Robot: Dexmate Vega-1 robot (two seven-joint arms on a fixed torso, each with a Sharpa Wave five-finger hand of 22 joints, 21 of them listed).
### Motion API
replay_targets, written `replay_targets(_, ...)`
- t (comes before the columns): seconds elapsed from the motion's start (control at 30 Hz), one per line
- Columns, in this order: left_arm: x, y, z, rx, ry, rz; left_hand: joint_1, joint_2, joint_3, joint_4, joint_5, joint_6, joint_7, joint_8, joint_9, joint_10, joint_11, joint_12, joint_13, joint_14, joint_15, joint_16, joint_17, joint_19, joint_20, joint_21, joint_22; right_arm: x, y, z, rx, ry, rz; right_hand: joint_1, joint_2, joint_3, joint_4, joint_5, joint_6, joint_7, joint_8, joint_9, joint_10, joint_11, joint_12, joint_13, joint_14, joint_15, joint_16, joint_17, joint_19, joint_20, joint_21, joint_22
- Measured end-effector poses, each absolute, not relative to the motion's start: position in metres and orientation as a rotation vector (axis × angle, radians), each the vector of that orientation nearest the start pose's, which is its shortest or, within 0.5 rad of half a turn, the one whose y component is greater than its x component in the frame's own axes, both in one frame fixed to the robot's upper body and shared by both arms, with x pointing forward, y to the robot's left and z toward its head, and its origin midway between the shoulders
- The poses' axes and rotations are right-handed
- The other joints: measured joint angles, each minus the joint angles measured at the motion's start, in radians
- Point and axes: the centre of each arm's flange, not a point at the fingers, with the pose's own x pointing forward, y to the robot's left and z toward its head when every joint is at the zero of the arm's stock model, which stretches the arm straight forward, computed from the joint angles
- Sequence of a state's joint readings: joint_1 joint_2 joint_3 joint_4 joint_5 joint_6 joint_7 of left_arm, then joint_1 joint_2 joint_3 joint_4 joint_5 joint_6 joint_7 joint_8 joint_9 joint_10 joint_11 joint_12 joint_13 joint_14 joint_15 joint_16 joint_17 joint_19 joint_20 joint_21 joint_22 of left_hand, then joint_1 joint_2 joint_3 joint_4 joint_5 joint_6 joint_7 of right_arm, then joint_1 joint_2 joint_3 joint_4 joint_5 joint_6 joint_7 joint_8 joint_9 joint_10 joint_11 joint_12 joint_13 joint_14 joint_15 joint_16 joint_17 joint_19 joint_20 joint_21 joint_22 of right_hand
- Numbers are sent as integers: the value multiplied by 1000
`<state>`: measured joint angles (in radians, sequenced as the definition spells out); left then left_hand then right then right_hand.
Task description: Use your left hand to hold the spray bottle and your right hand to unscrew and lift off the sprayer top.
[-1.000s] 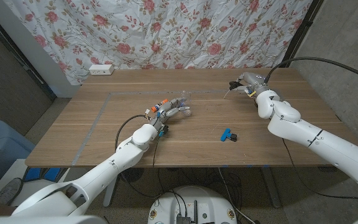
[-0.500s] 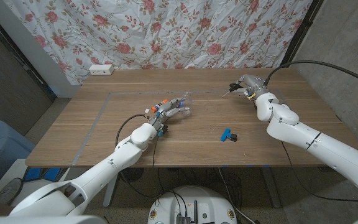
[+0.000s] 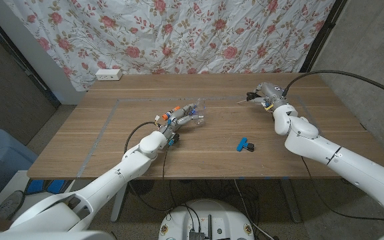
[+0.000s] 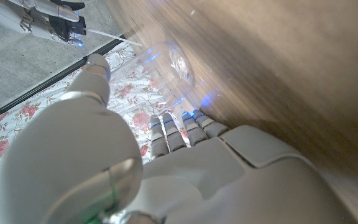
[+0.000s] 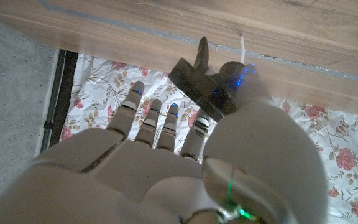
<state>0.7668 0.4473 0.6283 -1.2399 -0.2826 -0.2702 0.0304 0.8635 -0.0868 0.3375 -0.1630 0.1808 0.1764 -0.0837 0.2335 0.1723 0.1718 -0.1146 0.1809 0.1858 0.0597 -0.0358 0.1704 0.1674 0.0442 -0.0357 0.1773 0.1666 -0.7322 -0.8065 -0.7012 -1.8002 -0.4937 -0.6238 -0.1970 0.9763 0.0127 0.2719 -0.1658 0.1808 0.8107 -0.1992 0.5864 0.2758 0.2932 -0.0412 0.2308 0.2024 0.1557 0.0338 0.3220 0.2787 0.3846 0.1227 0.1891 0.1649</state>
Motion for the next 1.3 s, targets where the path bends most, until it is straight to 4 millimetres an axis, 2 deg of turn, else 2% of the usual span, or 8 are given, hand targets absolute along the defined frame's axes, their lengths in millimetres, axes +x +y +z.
replay_targets(0.1,662,168,-79,367,-535,-356,-6,-6,-6,-2,0,-12,5,-9,2,-19,-9,-4,0,-17,-1,0,0,-13,2,0,1,610,-263,17,-1355,-438,-374,10,-10,0,0,0,0,0,0,2,0,0,0,0,0,0,0,0,3,-3,0,0)
replay_targets(0.13,662,168,-78,367,-536,-356,-11,-11,-9,1,0,-14,7,-12,3,-23,-4,-4,-1,-21,0,0,0,-16,2,1,2,610,-263,16,-1356,-439,-376,13,-13,0,0,0,0,0,0,6,0,0,-3,0,0,0,0,0,6,-5,0,0)
replay_targets(0.47,661,172,-73,365,-553,-347,-11,-11,-13,5,0,-18,11,-21,3,-29,-9,-4,-4,-24,4,0,0,-37,12,1,-2,613,-262,3,-1363,-447,-390,13,-13,-4,4,0,-5,-5,0,6,0,0,-7,0,4,-4,0,3,23,-8,8,0)
replay_targets(0.67,660,172,-69,363,-568,-348,-11,-10,-13,5,-4,-25,7,-21,2,-35,-3,-4,-4,-24,4,0,0,-40,5,-3,-1,615,-262,-5,-1362,-439,-393,13,-13,-4,4,0,-6,-6,0,7,0,0,-7,0,4,-4,0,2,27,-12,8,0)
replay_targets(0.8,659,172,-66,362,-577,-350,-23,-9,-13,6,-4,-28,10,-26,2,-40,-8,-4,-4,-33,2,0,0,-40,5,-3,-1,616,-261,-9,-1360,-432,-391,8,-18,-6,6,0,-14,-14,0,41,0,0,-7,1,4,-4,0,2,32,-10,8,0)
replay_targets(0.87,658,172,-65,363,-580,-351,-23,-9,-17,9,-4,-28,10,-26,2,-40,-9,-4,-4,-33,2,0,0,-40,5,-3,-1,617,-261,-11,-1360,-426,-394,-1,-27,-7,7,0,-27,-24,-4,43,0,0,-7,4,4,-4,0,2,32,-10,8,0)
replay_targets(1.03,658,172,-61,363,-589,-353,-28,-4,-17,9,-4,-28,10,-32,2,-45,-3,-4,-4,-33,2,0,0,-40,5,-3,-1,618,-262,-15,-1359,-412,-397,-1,-27,-11,11,0,-61,-13,-16,36,-4,4,-15,5,4,-4,0,2,32,-10,8,0)
replay_targets(1.3,658,173,-58,362,-596,-351,-32,0,-17,9,-4,-28,18,-32,2,-51,2,-4,-4,-33,2,0,0,-40,5,-3,-1,620,-261,-20,-1354,-393,-394,-20,-46,-19,20,1,-100,-10,-33,26,-18,18,-20,5,0,0,0,7,32,-10,8,0)
